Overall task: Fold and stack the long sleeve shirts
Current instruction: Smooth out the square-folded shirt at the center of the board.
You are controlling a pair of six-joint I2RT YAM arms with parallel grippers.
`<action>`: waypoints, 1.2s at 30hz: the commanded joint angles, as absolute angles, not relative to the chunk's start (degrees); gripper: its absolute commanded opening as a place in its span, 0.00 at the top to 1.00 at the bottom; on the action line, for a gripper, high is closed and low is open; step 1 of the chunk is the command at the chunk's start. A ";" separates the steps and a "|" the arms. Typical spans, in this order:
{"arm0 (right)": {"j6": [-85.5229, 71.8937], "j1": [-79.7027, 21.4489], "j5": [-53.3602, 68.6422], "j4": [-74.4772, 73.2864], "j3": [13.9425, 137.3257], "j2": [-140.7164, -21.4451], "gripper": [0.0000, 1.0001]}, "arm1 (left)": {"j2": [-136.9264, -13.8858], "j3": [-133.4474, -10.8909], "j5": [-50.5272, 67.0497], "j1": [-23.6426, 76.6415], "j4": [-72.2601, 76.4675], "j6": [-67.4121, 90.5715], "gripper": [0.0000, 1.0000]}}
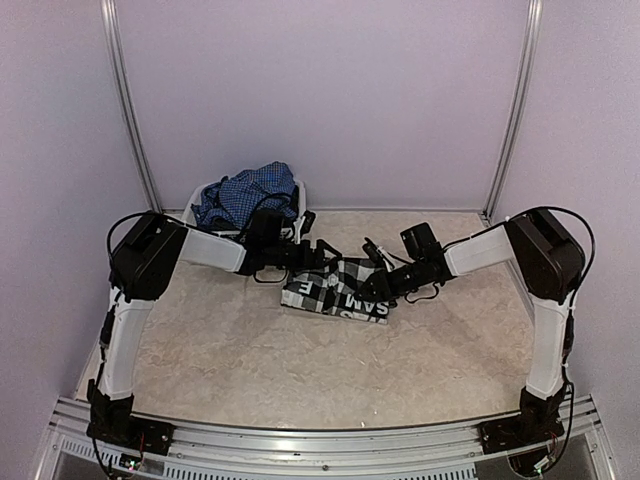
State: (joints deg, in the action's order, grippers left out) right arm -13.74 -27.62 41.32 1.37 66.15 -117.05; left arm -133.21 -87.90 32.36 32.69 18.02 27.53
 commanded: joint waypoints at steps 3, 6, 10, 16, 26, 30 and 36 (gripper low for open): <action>-11.59 -27.39 36.55 -0.94 63.95 -113.56 0.54 | -133.15 -82.70 27.68 30.54 18.03 25.89 0.01; -10.71 -27.38 33.19 -2.84 62.79 -108.20 0.51 | -130.64 -81.13 26.84 30.63 18.81 24.73 0.01; -10.22 -27.30 30.28 -4.94 61.15 -101.60 0.33 | -125.41 -77.89 25.18 30.89 20.47 22.93 0.01; -9.46 -27.10 27.41 -8.03 61.55 -97.49 0.21 | -117.65 -73.15 22.73 32.00 24.91 20.64 0.01; -11.78 -25.71 26.34 -8.25 63.15 -99.79 0.20 | -112.08 -72.51 19.82 38.82 20.54 14.71 0.01; -14.08 -24.52 26.84 -7.41 65.03 -103.43 0.18 | -112.97 -71.76 18.98 39.81 19.79 14.51 0.01; -17.55 -23.63 28.98 -6.49 68.52 -108.99 0.14 | -115.59 -68.90 17.48 39.64 19.55 15.25 0.01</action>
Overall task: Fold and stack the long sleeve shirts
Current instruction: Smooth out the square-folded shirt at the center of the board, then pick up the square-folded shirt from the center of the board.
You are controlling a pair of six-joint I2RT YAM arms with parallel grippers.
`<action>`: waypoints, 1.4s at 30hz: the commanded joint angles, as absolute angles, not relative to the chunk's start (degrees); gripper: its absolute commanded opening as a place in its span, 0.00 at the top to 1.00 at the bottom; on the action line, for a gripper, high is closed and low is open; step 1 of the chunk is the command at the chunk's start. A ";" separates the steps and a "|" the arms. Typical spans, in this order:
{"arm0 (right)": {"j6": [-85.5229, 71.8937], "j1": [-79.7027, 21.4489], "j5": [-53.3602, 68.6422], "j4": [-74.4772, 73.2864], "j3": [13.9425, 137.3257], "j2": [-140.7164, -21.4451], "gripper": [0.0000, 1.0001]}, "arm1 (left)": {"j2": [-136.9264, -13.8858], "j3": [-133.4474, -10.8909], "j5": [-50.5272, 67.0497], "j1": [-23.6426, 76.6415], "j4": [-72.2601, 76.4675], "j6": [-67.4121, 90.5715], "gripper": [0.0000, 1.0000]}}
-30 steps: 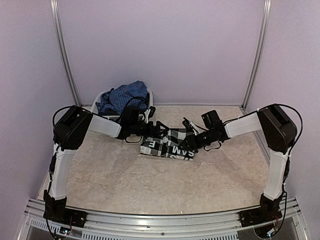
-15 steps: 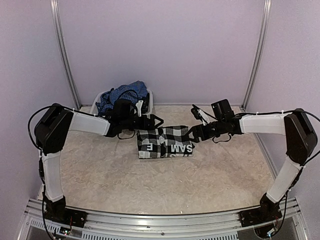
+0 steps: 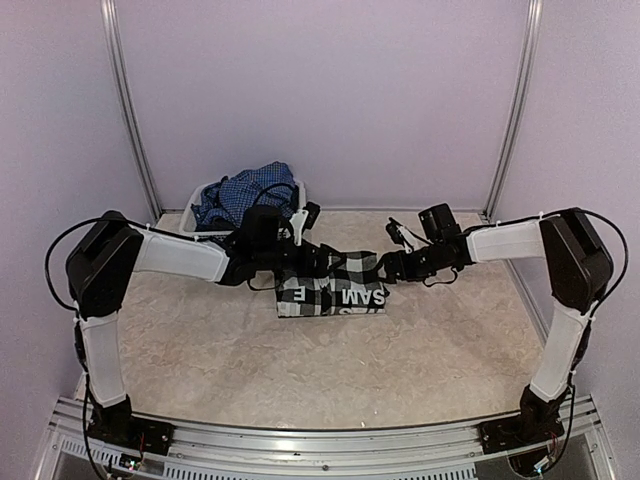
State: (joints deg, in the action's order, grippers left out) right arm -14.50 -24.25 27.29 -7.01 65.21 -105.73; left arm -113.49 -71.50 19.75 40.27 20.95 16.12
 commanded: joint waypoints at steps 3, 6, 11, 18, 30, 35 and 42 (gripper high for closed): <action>-19.58 -22.90 31.05 -6.12 69.65 -111.59 0.13 | -116.22 -66.61 16.23 39.47 19.91 15.20 0.01; -21.10 -21.90 34.12 -4.84 69.53 -113.49 0.13 | -115.98 -63.82 15.25 39.01 21.28 15.77 0.01; -22.38 -21.09 36.74 -4.91 70.34 -117.31 0.13 | -116.52 -60.60 13.85 38.31 22.07 16.23 0.01; -24.19 -21.13 41.76 -4.52 72.63 -122.77 0.17 | -117.48 -57.92 14.99 38.23 24.37 17.05 0.01; -31.70 -24.28 51.82 3.54 73.31 -128.82 0.31 | -118.62 -58.45 15.27 38.81 25.27 16.88 0.01; -37.36 -25.23 56.76 12.85 72.06 -130.31 0.40 | -119.05 -57.86 15.36 39.35 26.21 17.12 0.01; -40.67 -24.06 57.70 22.03 67.57 -126.39 0.70 | -118.08 -57.31 15.25 39.14 26.54 17.14 0.01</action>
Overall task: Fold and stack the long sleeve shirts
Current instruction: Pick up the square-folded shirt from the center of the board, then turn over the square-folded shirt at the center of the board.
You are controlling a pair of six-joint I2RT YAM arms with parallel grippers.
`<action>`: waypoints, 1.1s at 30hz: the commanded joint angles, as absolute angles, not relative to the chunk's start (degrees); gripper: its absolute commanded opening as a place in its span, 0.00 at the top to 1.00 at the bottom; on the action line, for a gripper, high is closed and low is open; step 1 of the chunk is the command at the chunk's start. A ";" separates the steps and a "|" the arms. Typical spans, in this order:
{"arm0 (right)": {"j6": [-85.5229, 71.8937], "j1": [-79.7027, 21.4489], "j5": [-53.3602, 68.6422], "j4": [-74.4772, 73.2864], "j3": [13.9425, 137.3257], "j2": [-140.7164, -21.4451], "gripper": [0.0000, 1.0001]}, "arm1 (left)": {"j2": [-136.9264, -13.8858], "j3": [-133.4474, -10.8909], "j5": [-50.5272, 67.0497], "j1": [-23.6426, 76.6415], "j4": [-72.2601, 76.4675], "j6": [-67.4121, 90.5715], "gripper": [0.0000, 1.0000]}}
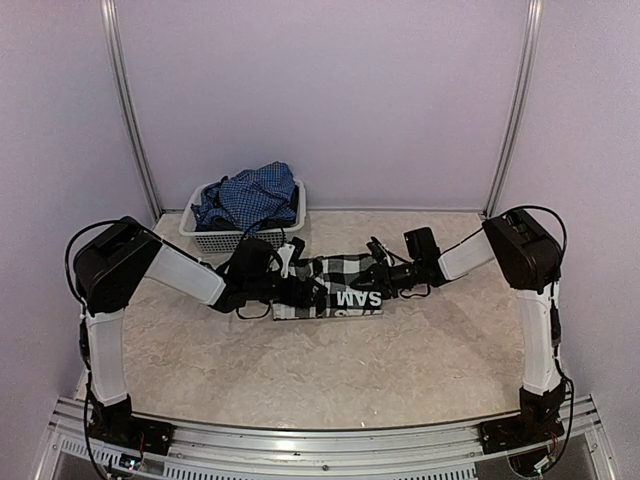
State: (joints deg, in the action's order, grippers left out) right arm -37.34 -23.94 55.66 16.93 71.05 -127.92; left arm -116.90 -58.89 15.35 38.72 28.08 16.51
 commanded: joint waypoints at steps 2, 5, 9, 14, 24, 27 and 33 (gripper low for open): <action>-42.37 -22.99 57.87 24.93 65.54 -124.23 0.89 | -117.52 -57.24 15.06 38.99 26.75 17.34 0.01; -42.32 -21.35 56.96 24.57 63.52 -120.04 1.00 | -115.81 -56.46 14.05 39.23 28.44 17.71 0.01; -32.11 -18.93 47.24 4.83 65.26 -112.04 1.00 | -110.03 -53.93 9.56 39.55 31.71 17.52 0.01; -21.80 -16.08 29.19 -21.17 71.26 -100.57 1.00 | -101.59 -53.06 2.61 39.62 27.87 15.33 0.01; -17.83 -16.08 -11.58 -62.97 96.67 -97.17 1.00 | -91.18 -52.58 -5.85 39.90 20.34 10.31 0.01; -20.94 -18.63 -23.10 -71.30 103.97 -101.08 1.00 | -90.21 -52.46 -6.46 39.86 19.38 10.05 0.01; -23.44 -26.19 -34.68 -78.92 111.17 -111.40 1.00 | -90.18 -52.17 -6.92 39.49 18.44 10.21 0.01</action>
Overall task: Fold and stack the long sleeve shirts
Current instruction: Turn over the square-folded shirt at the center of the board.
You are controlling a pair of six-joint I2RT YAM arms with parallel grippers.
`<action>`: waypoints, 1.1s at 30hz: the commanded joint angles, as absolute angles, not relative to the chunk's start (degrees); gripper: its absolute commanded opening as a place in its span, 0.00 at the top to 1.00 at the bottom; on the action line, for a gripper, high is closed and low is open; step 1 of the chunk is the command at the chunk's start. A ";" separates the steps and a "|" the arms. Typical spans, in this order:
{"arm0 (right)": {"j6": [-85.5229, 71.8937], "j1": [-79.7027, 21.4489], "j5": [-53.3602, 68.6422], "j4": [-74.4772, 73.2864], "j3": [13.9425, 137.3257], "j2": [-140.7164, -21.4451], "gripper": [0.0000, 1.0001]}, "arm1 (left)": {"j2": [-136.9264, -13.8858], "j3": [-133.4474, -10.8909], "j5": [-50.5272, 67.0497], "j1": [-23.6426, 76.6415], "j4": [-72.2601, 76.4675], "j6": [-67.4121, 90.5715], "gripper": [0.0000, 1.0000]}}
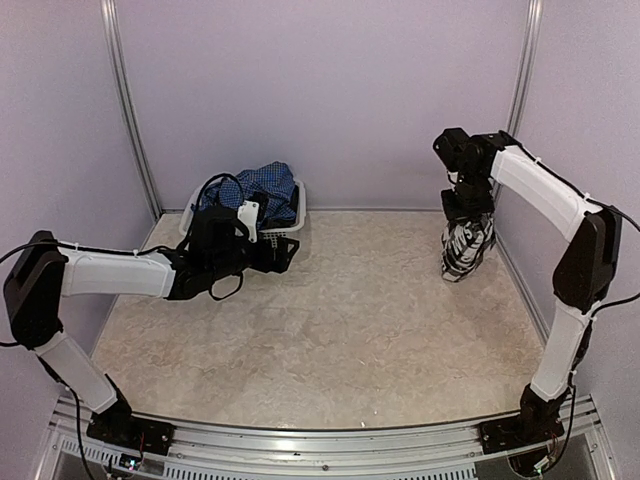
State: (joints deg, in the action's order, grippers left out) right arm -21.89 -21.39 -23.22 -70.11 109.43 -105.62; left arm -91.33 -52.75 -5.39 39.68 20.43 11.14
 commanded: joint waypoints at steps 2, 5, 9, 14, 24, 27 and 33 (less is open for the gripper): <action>-23.54 -28.63 -34.59 -78.93 110.78 -114.42 1.00 | -89.93 -51.89 -7.12 39.27 18.20 10.31 0.01; -22.94 -33.12 -34.28 -78.93 111.63 -120.11 1.00 | -89.61 -51.70 -7.48 38.80 17.53 10.42 0.01; -21.70 -39.55 -33.20 -78.93 116.46 -127.32 1.00 | -89.34 -51.60 -7.81 38.09 16.53 10.29 0.01; -19.37 -46.55 -32.62 -79.02 124.43 -133.79 1.00 | -88.46 -50.59 -8.30 36.83 15.63 10.50 0.01; -19.88 -52.07 -39.57 -78.72 129.83 -133.08 1.00 | -84.64 -48.12 -8.75 32.49 14.06 13.30 0.01; -18.74 -49.86 -37.06 -75.80 128.90 -125.97 1.00 | -84.16 -48.20 -9.65 32.02 12.72 13.73 0.01; -18.94 -41.07 -33.25 -74.68 122.20 -112.78 1.00 | -83.99 -48.62 -8.96 31.91 10.37 14.96 0.01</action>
State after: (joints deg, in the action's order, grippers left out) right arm -18.26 -46.81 -33.12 -75.42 125.03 -123.76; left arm -85.19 -48.51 -9.34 32.18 12.97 13.72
